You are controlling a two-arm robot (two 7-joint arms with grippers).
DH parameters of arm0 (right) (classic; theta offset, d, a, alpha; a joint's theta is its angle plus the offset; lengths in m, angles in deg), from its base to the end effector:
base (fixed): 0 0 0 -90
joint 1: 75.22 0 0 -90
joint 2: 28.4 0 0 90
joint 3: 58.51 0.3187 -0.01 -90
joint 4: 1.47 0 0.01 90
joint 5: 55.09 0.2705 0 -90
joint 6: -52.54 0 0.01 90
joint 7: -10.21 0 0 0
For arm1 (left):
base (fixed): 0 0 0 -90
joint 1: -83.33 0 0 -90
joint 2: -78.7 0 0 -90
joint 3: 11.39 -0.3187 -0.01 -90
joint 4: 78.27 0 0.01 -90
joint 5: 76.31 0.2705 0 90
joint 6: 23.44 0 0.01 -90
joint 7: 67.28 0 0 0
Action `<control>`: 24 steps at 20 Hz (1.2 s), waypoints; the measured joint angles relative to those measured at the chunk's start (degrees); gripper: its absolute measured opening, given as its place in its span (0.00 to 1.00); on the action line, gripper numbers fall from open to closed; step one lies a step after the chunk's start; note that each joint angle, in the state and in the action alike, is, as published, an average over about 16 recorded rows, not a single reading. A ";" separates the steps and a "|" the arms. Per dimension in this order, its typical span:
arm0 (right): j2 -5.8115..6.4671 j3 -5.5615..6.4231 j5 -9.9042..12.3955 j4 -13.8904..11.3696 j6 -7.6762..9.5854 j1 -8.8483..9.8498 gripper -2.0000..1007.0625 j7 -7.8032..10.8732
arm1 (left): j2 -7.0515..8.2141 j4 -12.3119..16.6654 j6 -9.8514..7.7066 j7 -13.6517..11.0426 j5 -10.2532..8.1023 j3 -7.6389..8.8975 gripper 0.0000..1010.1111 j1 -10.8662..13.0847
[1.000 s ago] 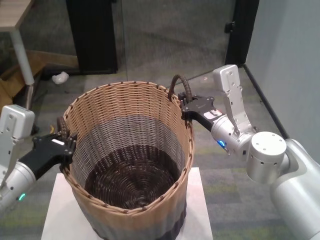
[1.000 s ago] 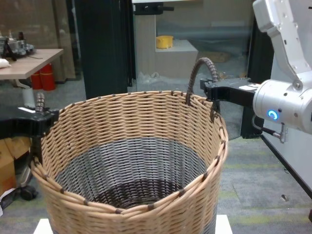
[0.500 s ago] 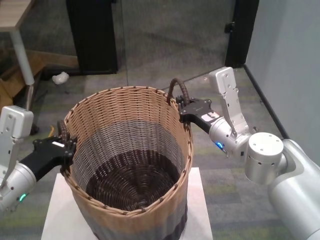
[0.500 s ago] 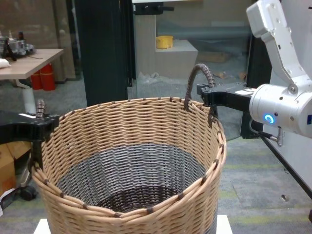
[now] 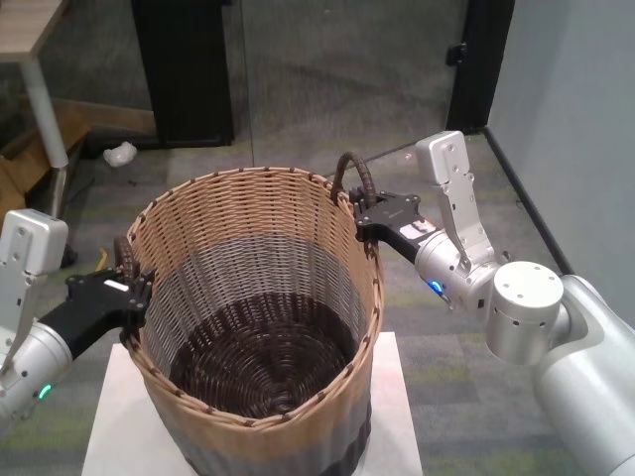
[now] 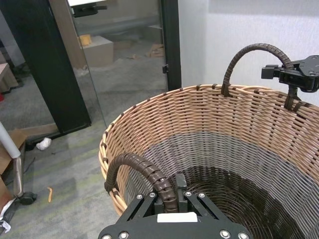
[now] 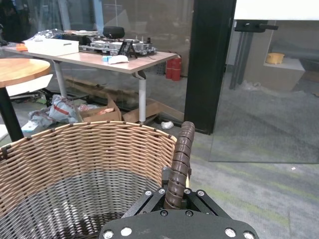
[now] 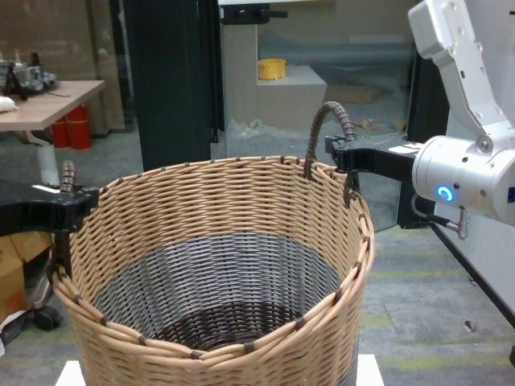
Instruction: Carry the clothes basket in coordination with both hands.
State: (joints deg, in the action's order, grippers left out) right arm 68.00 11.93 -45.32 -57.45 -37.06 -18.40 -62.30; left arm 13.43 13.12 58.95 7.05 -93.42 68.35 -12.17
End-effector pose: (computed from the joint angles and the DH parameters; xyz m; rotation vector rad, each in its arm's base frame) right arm 0.4549 0.0249 -0.2878 -0.1308 -0.0192 -1.0456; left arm 0.3148 0.0878 -0.2865 0.1756 -0.0298 1.1341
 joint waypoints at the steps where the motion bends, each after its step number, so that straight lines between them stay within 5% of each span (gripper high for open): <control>1: 0.01 0.00 0.01 -0.02 0.00 0.01 0.04 0.00 | 0.02 0.02 0.03 -0.01 0.02 -0.02 0.17 0.00; 24: 0.09 0.07 0.13 -0.21 -0.08 0.07 0.04 0.00 | -0.71 -0.24 -1.81 0.75 1.52 0.92 0.17 0.45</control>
State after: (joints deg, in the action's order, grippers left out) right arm 68.08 12.00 -45.19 -57.66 -37.14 -18.33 -62.30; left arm 12.72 12.87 57.14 7.79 -91.90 69.27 -11.72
